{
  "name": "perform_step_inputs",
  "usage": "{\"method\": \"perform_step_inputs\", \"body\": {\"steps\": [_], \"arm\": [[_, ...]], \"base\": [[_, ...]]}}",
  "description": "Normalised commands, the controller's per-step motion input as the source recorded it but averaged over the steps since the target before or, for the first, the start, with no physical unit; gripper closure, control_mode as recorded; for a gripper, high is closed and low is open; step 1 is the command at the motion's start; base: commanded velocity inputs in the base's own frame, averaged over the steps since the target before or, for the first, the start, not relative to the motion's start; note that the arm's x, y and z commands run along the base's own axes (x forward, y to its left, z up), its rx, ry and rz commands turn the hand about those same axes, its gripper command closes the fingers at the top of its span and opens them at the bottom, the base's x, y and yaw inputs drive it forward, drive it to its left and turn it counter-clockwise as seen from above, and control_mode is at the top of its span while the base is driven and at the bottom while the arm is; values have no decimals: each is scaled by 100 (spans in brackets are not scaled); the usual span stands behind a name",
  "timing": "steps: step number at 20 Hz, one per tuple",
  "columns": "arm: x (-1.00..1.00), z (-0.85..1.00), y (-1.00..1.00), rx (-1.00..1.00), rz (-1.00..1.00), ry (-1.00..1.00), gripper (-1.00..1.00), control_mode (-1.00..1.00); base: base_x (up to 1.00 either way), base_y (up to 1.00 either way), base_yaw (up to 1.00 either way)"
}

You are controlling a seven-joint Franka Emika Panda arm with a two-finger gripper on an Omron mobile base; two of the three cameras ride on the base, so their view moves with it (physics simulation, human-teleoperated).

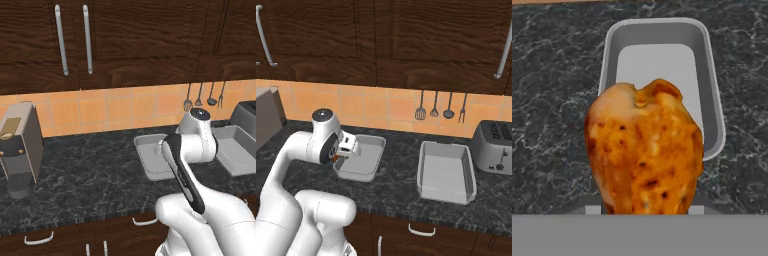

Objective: Place one lemon wedge and one chicken drumstick in each tupperware on the nearby counter, to pack two identical lunches.

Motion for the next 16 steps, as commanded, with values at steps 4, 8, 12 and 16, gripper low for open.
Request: {"method": "perform_step_inputs", "body": {"steps": [4,8,12,16], "arm": [[100,-48,-2,-6,0,36,100,-100],[100,-20,-1,-3,0,13,100,-100],[84,-37,-10,0,1,0,100,-100],[51,-79,-5,0,7,-1,100,-100]], "base": [[0,0,0],[0,0,0],[0,0,0],[0,0,0]]}}
